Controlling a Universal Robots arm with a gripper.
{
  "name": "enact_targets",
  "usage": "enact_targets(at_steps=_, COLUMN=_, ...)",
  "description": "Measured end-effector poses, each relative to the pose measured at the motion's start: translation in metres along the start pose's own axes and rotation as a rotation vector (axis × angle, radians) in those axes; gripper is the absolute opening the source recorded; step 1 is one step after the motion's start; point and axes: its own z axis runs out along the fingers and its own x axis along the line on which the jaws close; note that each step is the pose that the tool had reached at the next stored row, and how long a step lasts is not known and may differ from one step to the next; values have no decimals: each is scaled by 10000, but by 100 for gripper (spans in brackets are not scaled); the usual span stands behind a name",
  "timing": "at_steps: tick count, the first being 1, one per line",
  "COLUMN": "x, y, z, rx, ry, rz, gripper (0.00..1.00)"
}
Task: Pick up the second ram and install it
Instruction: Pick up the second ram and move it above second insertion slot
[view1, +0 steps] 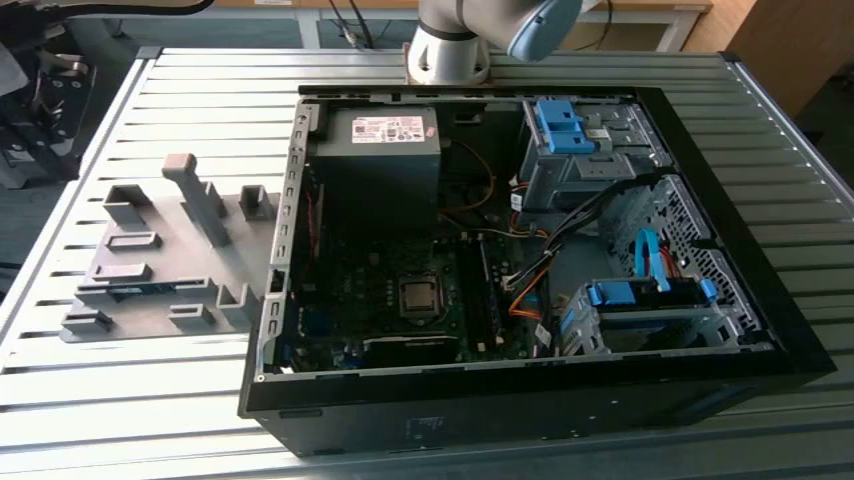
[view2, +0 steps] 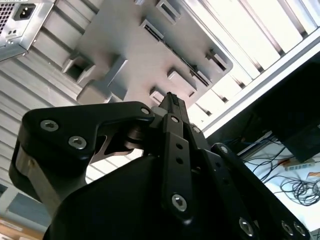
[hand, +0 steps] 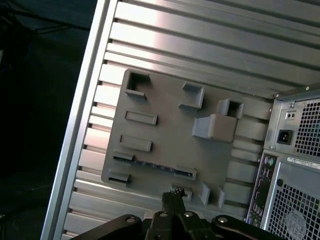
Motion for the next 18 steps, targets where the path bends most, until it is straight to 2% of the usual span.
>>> enact_targets(at_steps=18, x=0, y=0, z=16, rx=-37, ry=67, rz=-3084, gripper=11)
